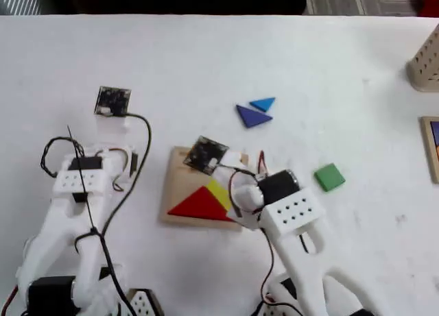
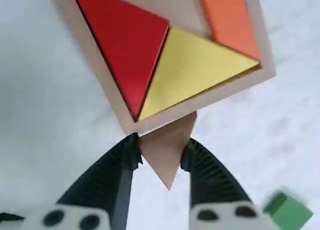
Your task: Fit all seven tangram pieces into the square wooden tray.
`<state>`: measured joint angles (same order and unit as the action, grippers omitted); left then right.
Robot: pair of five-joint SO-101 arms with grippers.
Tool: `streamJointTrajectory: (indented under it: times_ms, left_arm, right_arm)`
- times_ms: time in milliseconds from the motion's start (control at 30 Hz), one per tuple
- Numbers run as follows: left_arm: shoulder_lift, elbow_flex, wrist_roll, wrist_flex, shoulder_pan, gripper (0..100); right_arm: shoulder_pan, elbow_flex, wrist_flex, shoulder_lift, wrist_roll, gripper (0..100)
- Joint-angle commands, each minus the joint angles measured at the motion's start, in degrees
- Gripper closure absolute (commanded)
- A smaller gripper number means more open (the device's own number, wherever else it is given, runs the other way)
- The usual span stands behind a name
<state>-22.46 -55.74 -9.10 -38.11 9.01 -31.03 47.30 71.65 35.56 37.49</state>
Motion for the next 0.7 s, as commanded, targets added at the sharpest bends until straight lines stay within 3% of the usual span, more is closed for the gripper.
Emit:
streamJointTrajectory:
  times_ms: [0, 167, 400, 667]
  left_arm:
    - [-0.40, 2.46, -0.35, 0.79, 1.19, 90]
    - [-0.40, 2.55, -0.18, 0.79, 1.54, 90]
    - [-0.40, 2.55, -0.26, 0.88, 1.54, 90]
    - [-0.40, 2.29, -0.35, 2.46, 1.54, 90]
  right_arm:
    - [-4.53, -5.36, -4.70, -5.05, -0.35, 98.1]
    - [-8.40, -14.59, -10.42, -20.26, 5.45, 98.1]
    - [-8.40, -25.76, -13.49, -38.46, 19.16, 98.1]
    - [-10.95, -31.30, -11.03, -45.32, 26.46, 98.1]
